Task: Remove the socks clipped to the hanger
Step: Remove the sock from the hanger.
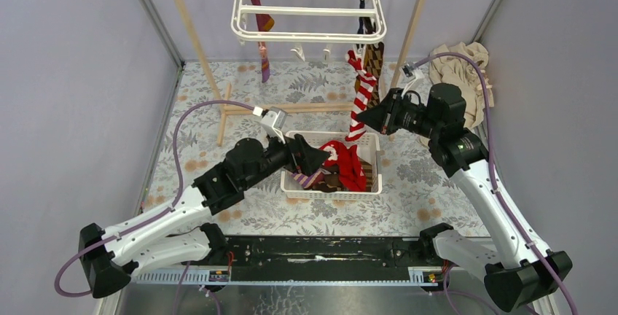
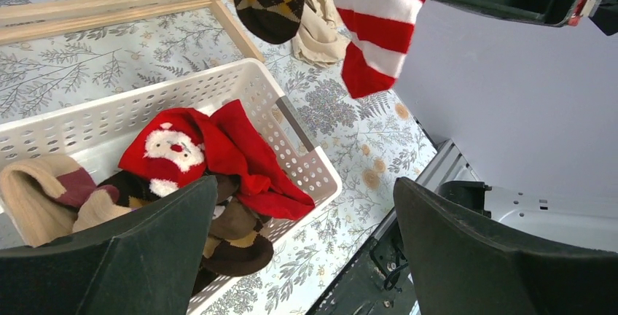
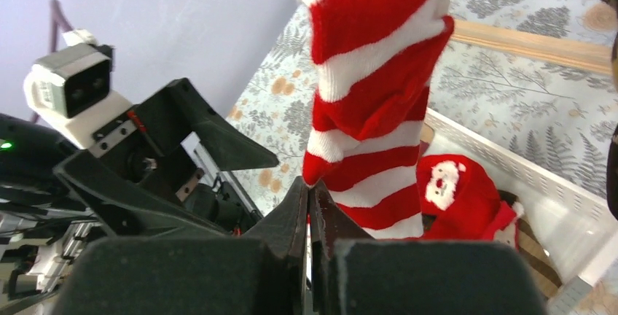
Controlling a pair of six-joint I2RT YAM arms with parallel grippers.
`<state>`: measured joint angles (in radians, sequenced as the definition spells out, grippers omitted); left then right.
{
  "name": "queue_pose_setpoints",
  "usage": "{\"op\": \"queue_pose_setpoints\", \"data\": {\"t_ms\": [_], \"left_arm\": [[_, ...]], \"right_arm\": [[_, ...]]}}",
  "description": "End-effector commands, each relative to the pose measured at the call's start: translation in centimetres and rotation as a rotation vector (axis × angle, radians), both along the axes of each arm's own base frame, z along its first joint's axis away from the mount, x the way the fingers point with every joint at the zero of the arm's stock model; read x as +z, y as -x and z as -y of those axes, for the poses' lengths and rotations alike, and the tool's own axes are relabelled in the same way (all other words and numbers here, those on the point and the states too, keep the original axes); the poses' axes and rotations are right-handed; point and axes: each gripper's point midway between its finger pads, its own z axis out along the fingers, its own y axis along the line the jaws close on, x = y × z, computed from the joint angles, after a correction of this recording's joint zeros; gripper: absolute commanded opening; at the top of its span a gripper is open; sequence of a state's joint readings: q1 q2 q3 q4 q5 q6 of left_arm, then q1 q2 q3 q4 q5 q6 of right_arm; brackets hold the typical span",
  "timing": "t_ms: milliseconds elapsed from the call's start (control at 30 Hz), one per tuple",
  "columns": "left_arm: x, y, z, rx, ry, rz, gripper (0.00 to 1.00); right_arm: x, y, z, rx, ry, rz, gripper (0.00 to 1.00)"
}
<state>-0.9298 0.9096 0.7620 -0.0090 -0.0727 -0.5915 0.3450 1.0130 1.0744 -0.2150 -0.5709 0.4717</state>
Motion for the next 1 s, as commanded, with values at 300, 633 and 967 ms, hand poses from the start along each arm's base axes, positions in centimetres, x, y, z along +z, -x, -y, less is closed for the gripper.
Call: {"op": "queue_pose_setpoints", "data": {"t_ms": [300,633,967], "left_arm": [[4.5,-0.8,3.2,-0.093,0.144,0.186,0.98],[6.9,-0.2,4.8,-0.183,0.223,0.240,0.98],[7.6,0.0,6.1,-0.233,0.248,0.239,0.98]], "right_arm": [[4.4,3.5,-2.3,0.262,-0.167,0.054,0.00],[3.6,3.6,-2.4,0.269,-0.168,0.028,0.00],[2.8,3.5,-2.5,0.270,-0.164,0.006,0.00]]}}
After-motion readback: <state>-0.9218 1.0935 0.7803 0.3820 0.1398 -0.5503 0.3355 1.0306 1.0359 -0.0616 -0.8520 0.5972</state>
